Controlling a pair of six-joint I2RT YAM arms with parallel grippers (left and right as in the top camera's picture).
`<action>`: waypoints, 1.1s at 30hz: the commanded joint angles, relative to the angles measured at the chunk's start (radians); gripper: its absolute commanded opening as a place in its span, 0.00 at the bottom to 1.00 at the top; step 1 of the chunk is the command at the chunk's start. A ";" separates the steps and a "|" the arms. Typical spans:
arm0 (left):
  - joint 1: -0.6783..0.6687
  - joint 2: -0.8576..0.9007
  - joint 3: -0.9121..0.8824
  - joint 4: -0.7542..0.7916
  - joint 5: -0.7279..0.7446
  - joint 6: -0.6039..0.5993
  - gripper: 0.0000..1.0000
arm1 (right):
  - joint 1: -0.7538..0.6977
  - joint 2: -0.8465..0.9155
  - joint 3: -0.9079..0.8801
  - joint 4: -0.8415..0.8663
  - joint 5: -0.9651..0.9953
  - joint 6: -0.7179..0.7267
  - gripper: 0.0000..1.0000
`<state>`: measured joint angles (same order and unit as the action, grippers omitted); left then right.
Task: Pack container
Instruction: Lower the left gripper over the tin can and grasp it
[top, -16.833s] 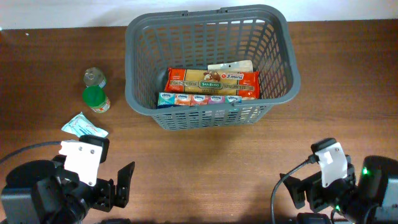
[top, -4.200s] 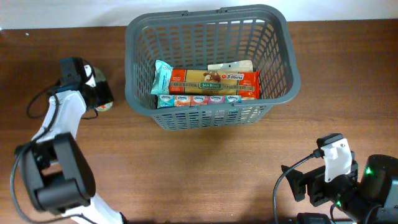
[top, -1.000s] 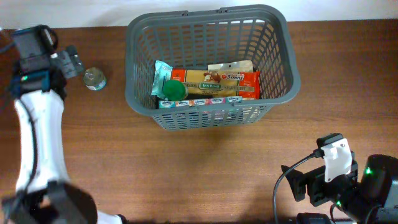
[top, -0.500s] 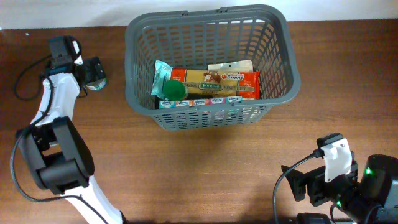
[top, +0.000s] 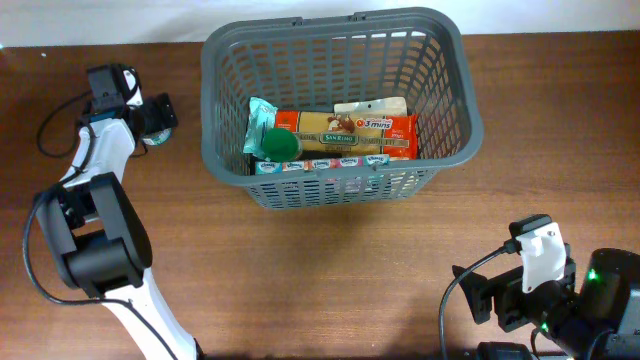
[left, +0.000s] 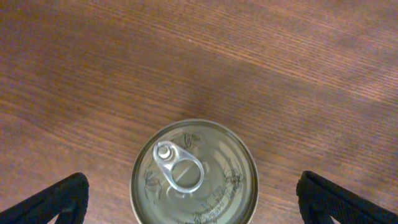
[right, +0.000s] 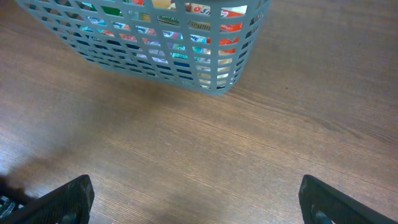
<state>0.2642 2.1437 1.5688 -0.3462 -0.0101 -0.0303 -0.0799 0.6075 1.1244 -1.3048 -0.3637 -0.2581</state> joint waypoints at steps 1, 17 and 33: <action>0.001 0.047 0.001 0.018 0.019 0.024 0.99 | -0.008 0.001 -0.003 0.003 0.002 0.009 0.99; 0.001 0.118 0.001 0.070 0.056 0.023 0.99 | -0.008 0.001 -0.003 0.003 0.002 0.009 0.99; 0.001 0.130 0.001 0.050 0.066 0.020 0.90 | -0.008 0.001 -0.003 0.003 0.002 0.009 0.99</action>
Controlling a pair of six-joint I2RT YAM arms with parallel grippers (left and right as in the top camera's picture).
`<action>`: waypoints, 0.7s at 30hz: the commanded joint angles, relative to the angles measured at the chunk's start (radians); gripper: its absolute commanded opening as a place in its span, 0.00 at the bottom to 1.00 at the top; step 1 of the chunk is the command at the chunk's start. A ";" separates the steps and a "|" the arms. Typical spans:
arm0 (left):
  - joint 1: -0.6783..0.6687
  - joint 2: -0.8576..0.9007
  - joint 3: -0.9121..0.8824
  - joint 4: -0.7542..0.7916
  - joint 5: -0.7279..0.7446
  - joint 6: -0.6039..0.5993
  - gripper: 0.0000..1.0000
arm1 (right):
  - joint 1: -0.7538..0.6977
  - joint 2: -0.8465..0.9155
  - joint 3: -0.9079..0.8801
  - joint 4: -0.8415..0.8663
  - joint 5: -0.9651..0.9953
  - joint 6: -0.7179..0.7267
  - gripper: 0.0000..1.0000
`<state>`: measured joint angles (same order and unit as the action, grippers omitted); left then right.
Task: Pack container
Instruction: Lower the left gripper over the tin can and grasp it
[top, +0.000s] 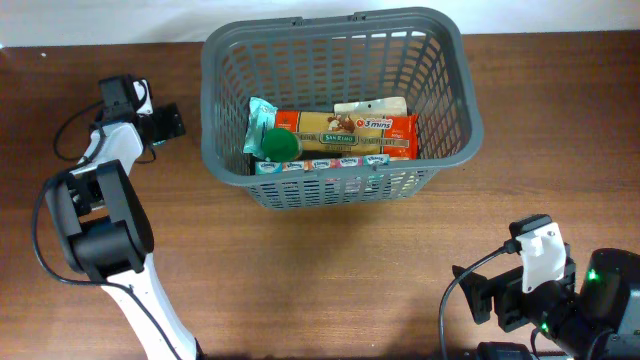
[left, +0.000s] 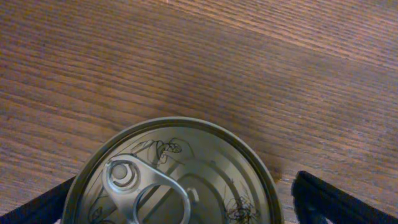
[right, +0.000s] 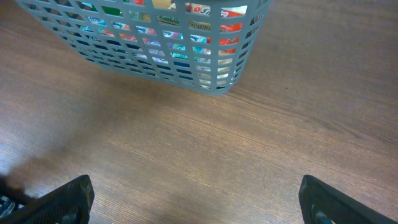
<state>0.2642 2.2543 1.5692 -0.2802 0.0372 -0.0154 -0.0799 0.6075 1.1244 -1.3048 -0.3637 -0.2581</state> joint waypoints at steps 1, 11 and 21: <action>0.001 0.020 0.000 -0.019 0.019 0.005 0.84 | -0.008 0.001 -0.003 0.003 0.002 0.009 0.99; 0.001 0.019 0.001 -0.032 0.019 0.005 0.64 | -0.008 0.001 -0.003 0.003 0.002 0.009 0.99; 0.001 0.019 0.060 -0.104 0.019 0.005 0.55 | -0.008 0.001 -0.003 0.003 0.002 0.009 0.99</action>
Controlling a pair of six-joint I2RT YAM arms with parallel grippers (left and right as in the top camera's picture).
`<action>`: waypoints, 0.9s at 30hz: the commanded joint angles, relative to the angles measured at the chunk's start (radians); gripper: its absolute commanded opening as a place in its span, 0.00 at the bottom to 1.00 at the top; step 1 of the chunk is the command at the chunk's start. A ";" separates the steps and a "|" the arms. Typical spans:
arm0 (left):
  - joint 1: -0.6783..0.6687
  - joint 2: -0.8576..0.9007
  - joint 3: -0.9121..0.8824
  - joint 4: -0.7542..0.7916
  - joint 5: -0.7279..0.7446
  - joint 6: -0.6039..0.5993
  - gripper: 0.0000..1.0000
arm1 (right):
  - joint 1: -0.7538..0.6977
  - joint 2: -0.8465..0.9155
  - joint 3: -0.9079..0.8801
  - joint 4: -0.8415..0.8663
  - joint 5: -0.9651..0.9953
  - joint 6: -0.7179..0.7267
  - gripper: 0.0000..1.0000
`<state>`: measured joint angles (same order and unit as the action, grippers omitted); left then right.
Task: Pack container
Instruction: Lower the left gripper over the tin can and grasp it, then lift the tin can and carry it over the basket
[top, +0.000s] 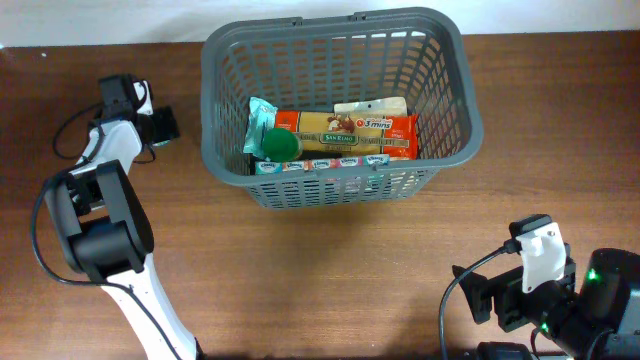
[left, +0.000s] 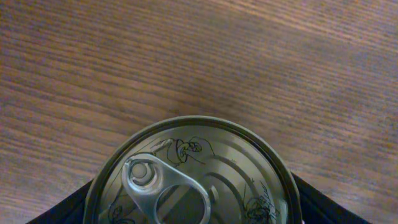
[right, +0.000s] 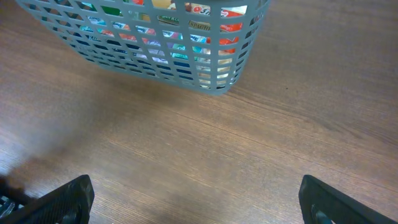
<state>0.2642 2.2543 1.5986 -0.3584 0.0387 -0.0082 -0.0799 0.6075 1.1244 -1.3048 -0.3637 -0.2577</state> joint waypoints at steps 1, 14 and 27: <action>0.001 0.019 0.047 -0.043 0.018 -0.002 0.54 | -0.008 0.001 -0.003 0.003 0.002 0.008 0.99; 0.001 0.018 0.421 -0.401 -0.064 0.002 0.47 | -0.008 0.001 -0.003 0.003 0.002 0.008 0.99; -0.031 -0.077 0.804 -0.631 -0.061 0.040 0.45 | -0.008 0.001 -0.003 0.003 0.002 0.008 0.99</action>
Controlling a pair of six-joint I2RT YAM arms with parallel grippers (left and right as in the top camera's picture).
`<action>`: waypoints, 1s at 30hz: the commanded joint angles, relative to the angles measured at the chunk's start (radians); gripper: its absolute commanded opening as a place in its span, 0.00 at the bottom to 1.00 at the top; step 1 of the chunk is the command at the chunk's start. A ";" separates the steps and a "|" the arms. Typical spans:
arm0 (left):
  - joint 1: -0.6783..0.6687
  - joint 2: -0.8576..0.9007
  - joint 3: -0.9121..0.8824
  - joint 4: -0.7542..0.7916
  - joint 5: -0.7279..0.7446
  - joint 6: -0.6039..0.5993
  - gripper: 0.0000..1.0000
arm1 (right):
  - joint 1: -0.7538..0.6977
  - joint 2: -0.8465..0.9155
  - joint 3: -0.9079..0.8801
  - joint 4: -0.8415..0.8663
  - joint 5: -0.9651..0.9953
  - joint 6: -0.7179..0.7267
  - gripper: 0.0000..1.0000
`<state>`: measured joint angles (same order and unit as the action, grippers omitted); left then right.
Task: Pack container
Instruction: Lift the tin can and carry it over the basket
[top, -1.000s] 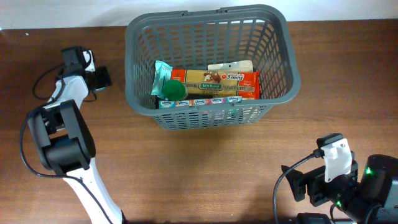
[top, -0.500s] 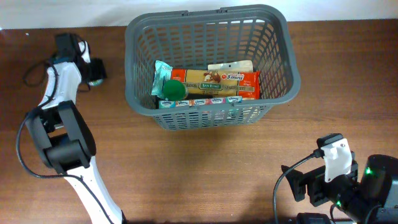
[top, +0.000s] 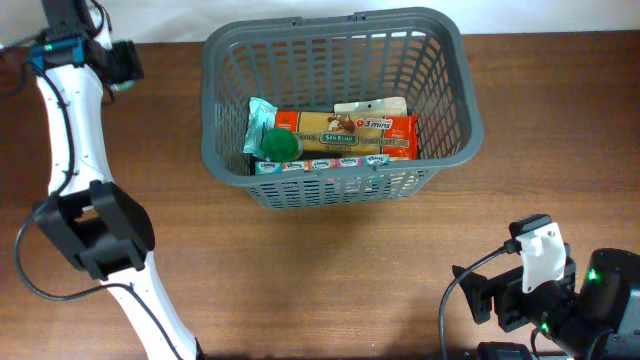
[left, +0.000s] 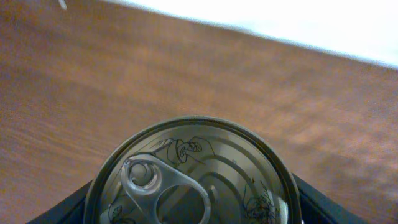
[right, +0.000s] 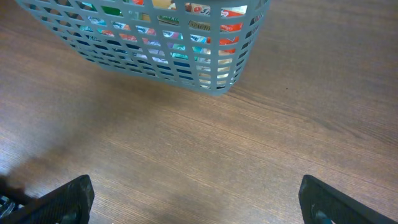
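A silver tin can (left: 193, 177) with a ring pull fills the left wrist view, and my left gripper (top: 118, 62) is shut on its sides, holding it above the table's far left corner. The grey mesh basket (top: 455, 70) stands at the back middle with a red pasta box (top: 345, 132), a teal packet (top: 258, 115), a green lid (top: 277, 146) and a row of small cartons (top: 320, 164) inside. My right gripper (right: 199, 214) hangs open low at the front right, with the basket (right: 211, 78) ahead of it.
The white wall edge runs along the far side of the brown table (top: 300, 270). My left arm (top: 75, 140) stretches along the left side. The right arm's base (top: 560, 300) sits at the front right corner.
My left gripper has gone from table level beside the basket's left wall to higher up at the far left corner, with the can still held. The right arm has not moved.
My left gripper stood open over the can on the table left of the basket. Then its fingers were lower around the can, then shut on it. Now the can is off the table near the far edge. The basket and right arm stayed put.
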<state>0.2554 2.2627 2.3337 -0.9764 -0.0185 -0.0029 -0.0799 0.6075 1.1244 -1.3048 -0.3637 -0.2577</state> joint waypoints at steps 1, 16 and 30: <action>-0.033 -0.104 0.085 -0.023 -0.004 0.041 0.45 | -0.008 0.001 -0.003 0.003 0.002 0.008 0.99; -0.343 -0.317 0.106 -0.054 0.063 0.148 0.43 | -0.008 0.001 -0.003 0.003 0.002 0.008 0.99; -0.547 -0.266 0.105 -0.137 0.173 0.178 0.43 | -0.008 0.001 -0.003 0.003 0.002 0.008 0.99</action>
<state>-0.2661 1.9800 2.4218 -1.1114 0.1284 0.1501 -0.0799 0.6075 1.1244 -1.3045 -0.3637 -0.2577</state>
